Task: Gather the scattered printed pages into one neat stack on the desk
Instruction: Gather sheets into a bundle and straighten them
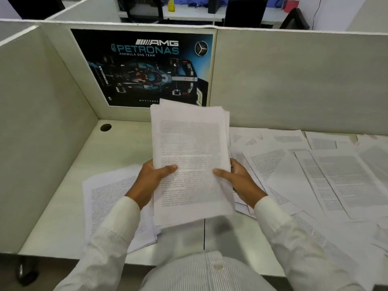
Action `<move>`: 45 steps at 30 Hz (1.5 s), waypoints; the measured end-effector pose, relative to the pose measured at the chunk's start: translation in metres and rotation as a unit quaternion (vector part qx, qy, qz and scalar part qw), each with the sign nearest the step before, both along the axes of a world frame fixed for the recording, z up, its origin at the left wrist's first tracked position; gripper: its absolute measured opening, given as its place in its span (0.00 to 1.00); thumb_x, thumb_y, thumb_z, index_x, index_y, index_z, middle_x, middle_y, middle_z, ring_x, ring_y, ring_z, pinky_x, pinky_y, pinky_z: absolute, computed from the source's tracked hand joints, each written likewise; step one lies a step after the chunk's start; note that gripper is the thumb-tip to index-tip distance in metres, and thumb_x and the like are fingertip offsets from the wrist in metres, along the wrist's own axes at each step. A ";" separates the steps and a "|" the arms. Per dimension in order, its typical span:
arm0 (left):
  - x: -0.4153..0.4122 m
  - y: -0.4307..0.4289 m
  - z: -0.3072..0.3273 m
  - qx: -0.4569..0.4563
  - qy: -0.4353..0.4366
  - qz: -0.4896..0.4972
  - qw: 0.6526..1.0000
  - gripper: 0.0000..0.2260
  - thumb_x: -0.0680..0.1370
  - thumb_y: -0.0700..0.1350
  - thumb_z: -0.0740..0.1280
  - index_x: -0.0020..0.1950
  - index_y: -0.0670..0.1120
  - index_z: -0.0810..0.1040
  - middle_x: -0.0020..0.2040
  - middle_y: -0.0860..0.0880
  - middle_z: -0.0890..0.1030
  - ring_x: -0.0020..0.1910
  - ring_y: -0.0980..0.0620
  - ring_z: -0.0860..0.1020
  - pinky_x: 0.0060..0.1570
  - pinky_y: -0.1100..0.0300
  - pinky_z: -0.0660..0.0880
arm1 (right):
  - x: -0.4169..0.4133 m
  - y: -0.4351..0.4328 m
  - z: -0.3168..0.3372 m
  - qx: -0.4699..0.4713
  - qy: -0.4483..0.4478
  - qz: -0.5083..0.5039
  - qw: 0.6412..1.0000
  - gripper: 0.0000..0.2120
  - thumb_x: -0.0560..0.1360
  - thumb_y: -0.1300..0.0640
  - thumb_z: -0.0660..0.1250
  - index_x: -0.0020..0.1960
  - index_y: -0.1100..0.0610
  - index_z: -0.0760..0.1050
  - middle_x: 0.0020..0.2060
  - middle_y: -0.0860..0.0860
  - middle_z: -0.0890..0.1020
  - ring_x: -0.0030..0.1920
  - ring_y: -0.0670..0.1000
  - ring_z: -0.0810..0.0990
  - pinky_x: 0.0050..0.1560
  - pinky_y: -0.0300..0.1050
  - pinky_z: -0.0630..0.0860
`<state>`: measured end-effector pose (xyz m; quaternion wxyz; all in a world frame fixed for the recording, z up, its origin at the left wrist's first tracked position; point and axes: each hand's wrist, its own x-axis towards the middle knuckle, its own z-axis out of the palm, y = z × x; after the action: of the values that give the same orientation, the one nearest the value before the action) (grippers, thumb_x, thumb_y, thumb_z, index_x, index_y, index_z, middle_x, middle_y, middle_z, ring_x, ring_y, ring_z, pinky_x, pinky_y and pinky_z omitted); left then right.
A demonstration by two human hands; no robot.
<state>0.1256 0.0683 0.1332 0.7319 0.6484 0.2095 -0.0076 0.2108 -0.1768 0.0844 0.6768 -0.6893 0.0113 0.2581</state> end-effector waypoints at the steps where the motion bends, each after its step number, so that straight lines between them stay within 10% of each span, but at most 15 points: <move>1: -0.005 0.002 -0.002 -0.006 0.024 -0.028 0.999 0.15 0.75 0.40 0.73 0.62 0.43 0.80 0.55 0.47 0.85 0.55 0.45 0.83 0.56 0.51 0.79 | -0.002 0.001 0.002 0.041 0.008 0.007 0.999 0.31 0.67 0.52 0.79 0.67 0.55 0.73 0.59 0.52 0.83 0.59 0.53 0.82 0.63 0.54 0.77; 8: -0.023 0.012 -0.004 -0.080 0.056 -0.086 0.991 0.19 0.75 0.47 0.71 0.64 0.43 0.78 0.58 0.43 0.84 0.56 0.41 0.82 0.57 0.47 0.79 | -0.011 0.000 0.005 0.157 0.066 -0.007 0.985 0.26 0.63 0.52 0.77 0.60 0.57 0.80 0.58 0.54 0.84 0.59 0.54 0.82 0.53 0.44 0.80; 24: -0.062 -0.019 -0.036 -0.154 0.135 -0.070 0.976 0.15 0.78 0.46 0.68 0.64 0.42 0.79 0.58 0.42 0.83 0.57 0.40 0.82 0.55 0.52 0.79 | -0.065 -0.003 -0.030 0.128 0.132 -0.056 0.981 0.24 0.74 0.49 0.70 0.66 0.58 0.77 0.61 0.55 0.83 0.62 0.58 0.80 0.69 0.58 0.72; 45: -0.116 -0.003 -0.076 -0.074 0.173 0.056 0.980 0.08 0.77 0.44 0.70 0.57 0.48 0.81 0.52 0.47 0.86 0.50 0.47 0.84 0.46 0.58 0.80 | -0.114 0.029 -0.037 -0.054 0.068 -0.015 0.996 0.11 0.78 0.47 0.68 0.59 0.45 0.79 0.52 0.41 0.85 0.51 0.40 0.84 0.50 0.31 0.77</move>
<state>0.0096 0.0648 0.0568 0.7294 0.5687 0.3684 -0.0940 0.0964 -0.1482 0.0477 0.6399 -0.7055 0.0815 0.2935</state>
